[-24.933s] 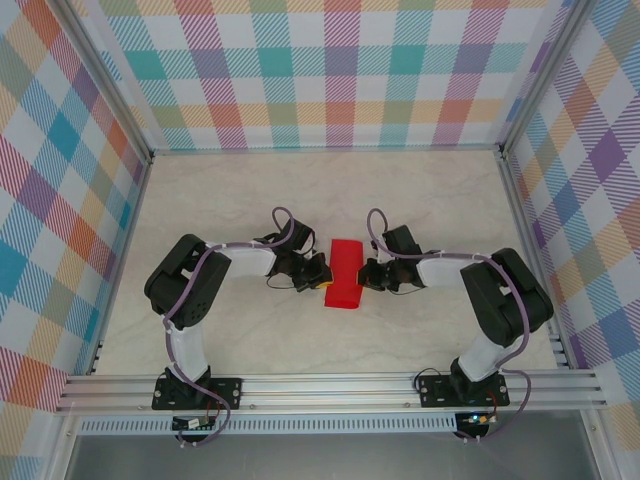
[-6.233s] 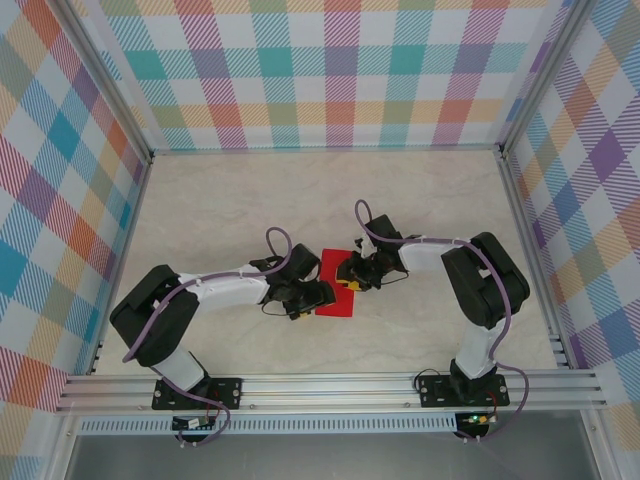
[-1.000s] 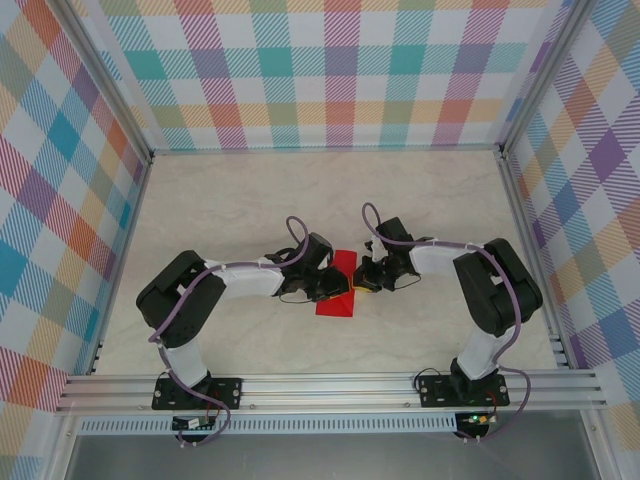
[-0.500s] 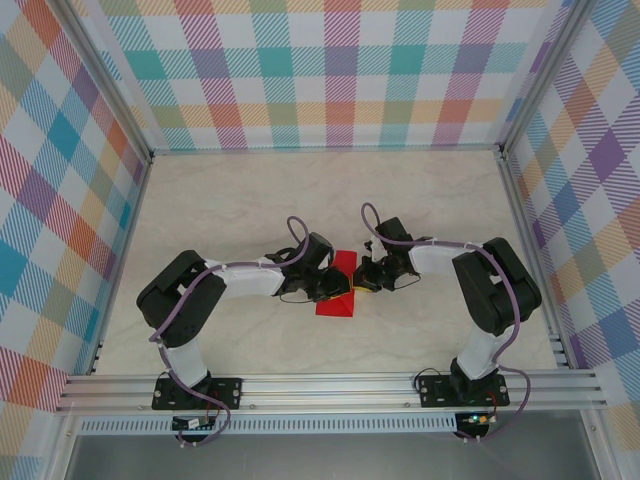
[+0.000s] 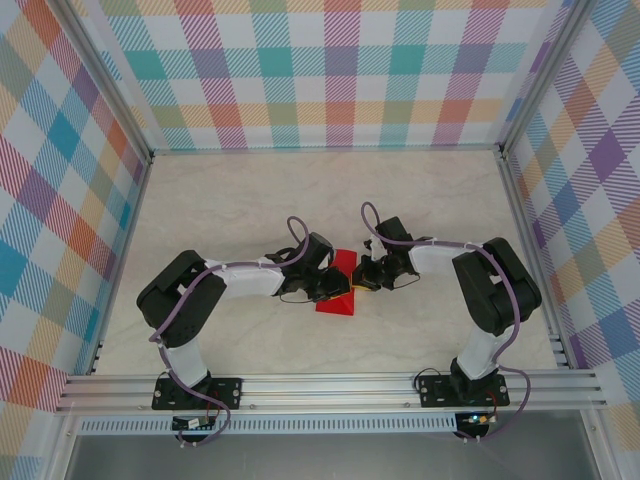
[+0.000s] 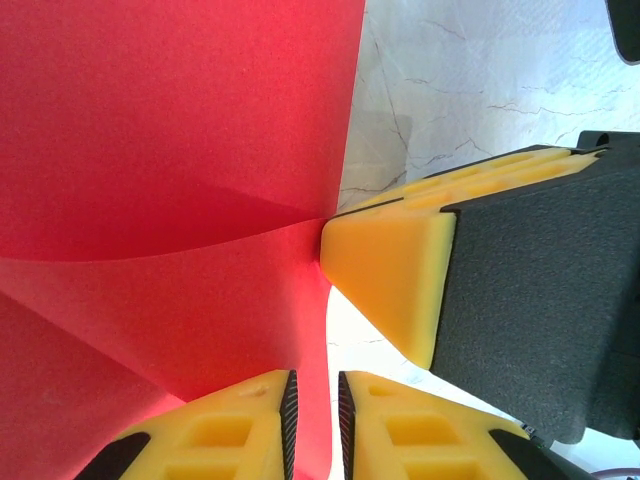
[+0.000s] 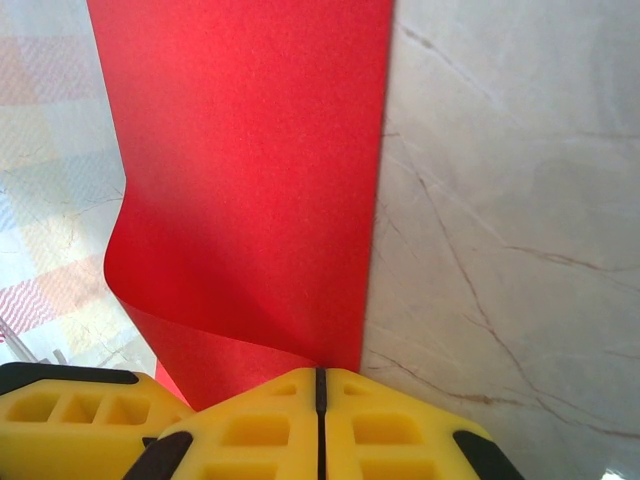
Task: Fold a paper plane with a square sheet of paper (pick it up from the middle)
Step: Fold the triangle a second time at the center of the table.
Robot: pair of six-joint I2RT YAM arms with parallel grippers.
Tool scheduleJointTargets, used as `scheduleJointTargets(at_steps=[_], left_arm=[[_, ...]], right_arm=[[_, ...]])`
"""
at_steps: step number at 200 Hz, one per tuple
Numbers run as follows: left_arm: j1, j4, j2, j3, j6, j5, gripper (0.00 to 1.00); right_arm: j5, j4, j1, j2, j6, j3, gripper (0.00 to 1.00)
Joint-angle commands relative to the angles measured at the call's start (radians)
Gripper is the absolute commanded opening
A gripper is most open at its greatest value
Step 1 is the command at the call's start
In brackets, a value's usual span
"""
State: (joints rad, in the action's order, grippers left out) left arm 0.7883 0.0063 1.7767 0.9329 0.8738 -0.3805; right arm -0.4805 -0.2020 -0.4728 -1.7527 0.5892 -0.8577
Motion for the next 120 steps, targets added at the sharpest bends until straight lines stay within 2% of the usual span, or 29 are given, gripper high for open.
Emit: scheduleJointTargets(at_steps=[1, 120], left_arm=[[-0.009, -0.018, 0.008, 0.019, -0.015, 0.014, 0.20], [-0.009, 0.034, -0.040, 0.004, -0.005, -0.013, 0.20]], right_arm=[[-0.016, 0.026, 0.000, 0.000, -0.017, -0.004, 0.07], [-0.017, -0.021, -0.010, 0.012, -0.023, -0.004, 0.08]])
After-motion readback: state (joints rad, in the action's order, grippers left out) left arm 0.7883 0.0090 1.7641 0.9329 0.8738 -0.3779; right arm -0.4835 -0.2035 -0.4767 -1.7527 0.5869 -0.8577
